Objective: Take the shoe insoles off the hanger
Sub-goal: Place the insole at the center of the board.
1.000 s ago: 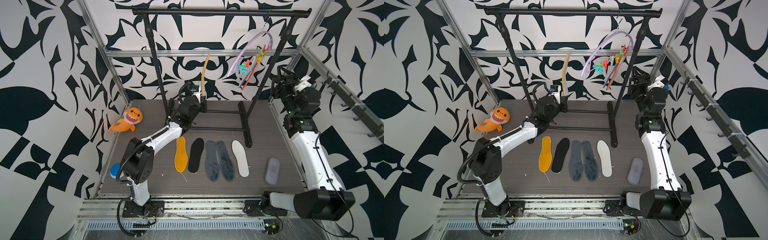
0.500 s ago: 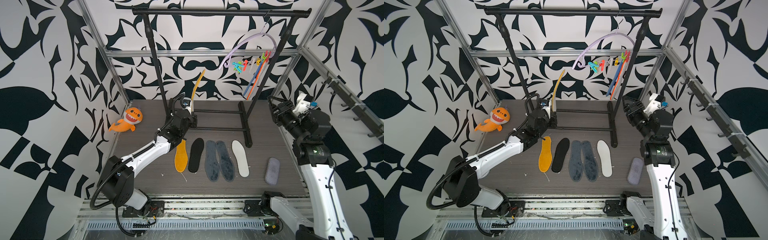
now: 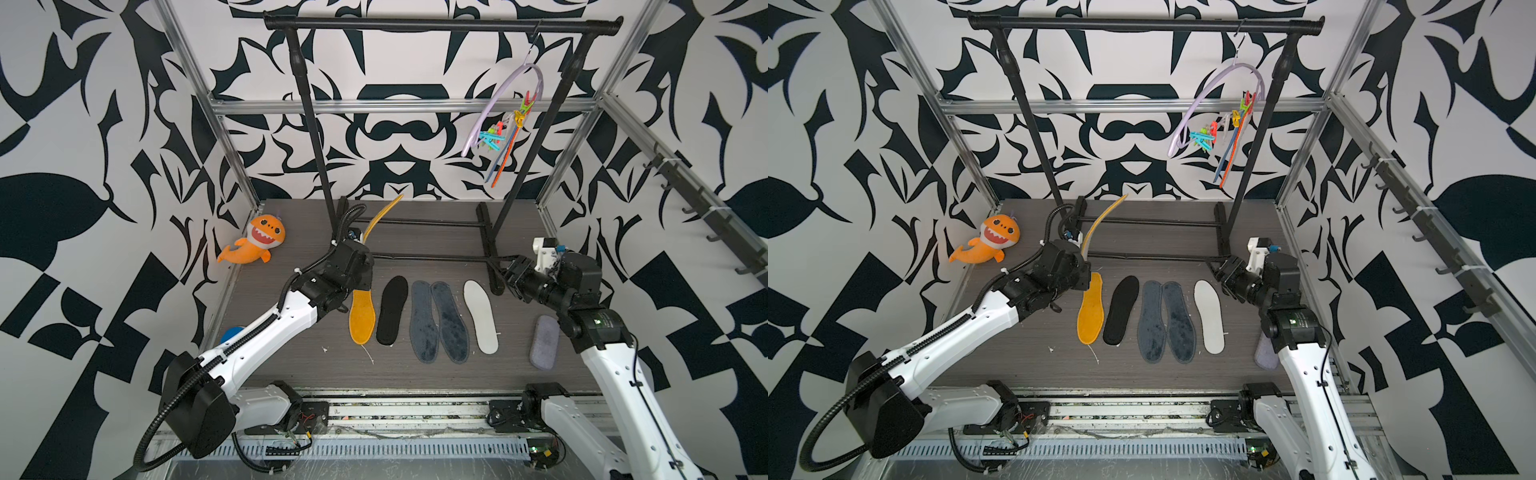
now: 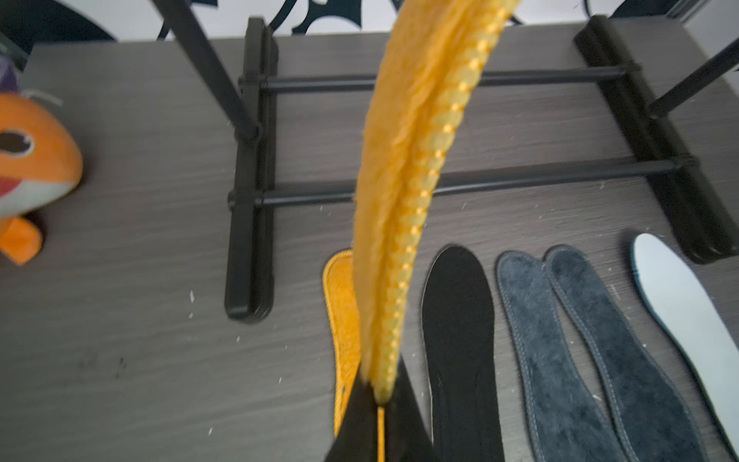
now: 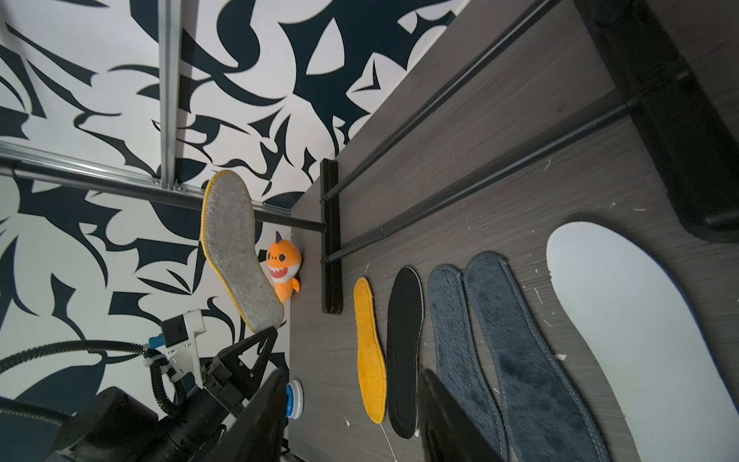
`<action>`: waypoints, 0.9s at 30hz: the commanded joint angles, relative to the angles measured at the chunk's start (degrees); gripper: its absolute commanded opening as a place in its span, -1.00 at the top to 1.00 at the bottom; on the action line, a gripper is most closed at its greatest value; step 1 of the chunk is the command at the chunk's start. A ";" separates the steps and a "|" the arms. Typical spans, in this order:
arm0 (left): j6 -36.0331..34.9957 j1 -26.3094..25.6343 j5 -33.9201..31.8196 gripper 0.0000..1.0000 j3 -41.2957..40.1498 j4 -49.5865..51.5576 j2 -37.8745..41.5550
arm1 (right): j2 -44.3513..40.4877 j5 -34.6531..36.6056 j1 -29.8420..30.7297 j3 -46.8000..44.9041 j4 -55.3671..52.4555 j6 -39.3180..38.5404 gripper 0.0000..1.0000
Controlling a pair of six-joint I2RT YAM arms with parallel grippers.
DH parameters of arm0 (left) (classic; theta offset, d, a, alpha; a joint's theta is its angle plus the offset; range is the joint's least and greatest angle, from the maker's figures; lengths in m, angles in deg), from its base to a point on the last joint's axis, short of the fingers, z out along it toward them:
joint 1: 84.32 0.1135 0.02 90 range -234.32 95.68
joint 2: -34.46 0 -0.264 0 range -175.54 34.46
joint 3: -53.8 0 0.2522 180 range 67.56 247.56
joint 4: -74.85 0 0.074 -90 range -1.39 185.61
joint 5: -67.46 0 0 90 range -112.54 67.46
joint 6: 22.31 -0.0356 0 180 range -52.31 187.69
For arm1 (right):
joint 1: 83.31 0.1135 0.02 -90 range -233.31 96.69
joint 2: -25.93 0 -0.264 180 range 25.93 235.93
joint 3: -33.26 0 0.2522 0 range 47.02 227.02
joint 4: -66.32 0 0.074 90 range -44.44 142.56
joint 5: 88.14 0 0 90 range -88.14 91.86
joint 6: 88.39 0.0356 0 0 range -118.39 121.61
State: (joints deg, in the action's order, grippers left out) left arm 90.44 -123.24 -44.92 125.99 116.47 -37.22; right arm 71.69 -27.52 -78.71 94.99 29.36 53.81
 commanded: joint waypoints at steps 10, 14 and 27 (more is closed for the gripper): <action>10.00 5.91 -6.57 1.00 -8.90 10.95 7.79 | 1.54 1.88 5.32 -2.44 4.04 -2.05 -0.04; 8.26 12.62 -6.09 1.00 -10.61 10.06 8.66 | 0.68 1.49 5.33 -2.61 4.04 -2.28 -0.03; 0.38 28.41 -3.83 1.00 -11.76 5.39 2.85 | 0.21 -0.58 5.26 -4.41 5.80 -1.98 -0.02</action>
State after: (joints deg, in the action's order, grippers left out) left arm 93.71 -97.31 -50.71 114.04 123.66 -32.28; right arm 72.59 -26.93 -73.68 90.33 32.25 52.59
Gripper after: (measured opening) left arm 0.058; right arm 0.509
